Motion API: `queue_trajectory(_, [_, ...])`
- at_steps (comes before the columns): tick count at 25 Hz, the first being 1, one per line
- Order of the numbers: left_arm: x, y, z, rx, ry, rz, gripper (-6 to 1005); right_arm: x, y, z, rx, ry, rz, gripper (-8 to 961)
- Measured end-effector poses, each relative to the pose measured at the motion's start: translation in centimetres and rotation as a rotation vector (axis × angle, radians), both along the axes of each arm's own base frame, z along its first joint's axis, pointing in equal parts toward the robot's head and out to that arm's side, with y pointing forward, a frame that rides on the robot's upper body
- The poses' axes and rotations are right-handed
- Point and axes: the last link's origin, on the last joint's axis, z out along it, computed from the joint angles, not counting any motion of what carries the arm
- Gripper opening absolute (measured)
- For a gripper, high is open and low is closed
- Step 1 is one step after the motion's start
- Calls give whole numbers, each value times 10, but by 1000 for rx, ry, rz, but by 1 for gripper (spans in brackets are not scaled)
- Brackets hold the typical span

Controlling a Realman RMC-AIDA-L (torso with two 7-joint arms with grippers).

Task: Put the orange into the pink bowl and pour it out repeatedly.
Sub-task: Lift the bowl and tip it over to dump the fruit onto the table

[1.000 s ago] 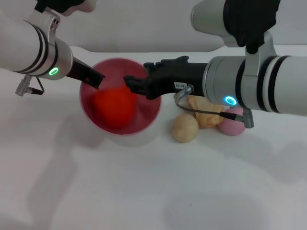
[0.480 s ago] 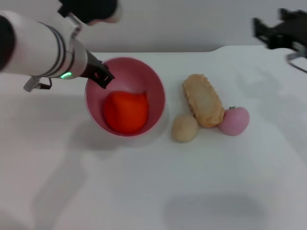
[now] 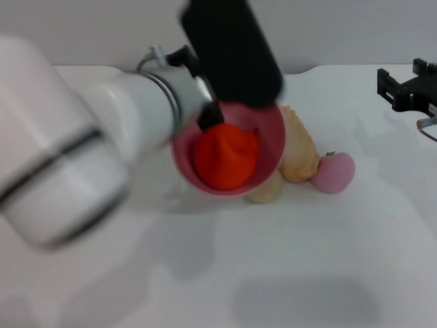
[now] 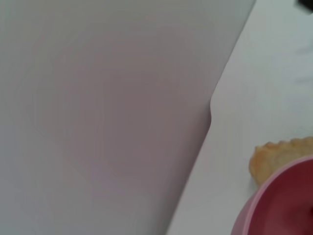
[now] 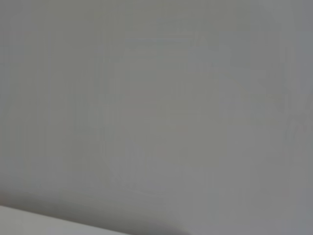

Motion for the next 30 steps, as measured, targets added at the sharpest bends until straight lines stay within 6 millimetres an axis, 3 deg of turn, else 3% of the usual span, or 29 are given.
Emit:
queue_trajectory(8, [11,-26,-17,108,234,-282,34,7,-2,-5,-18,7,-26,596])
queue_trajectory(20, [-9,-44,-38,208,625,-577,34,8,-2,-9,-31,13,-33,602])
queue_trajectory(24, [-10,-43,-40,223,624,-598,35,8,-2,-10,-34,14,-33,604])
queue_trajectory(30, [1,-28,-20,308,336,-429,35,9,-2,-16,-46,29,-44,608])
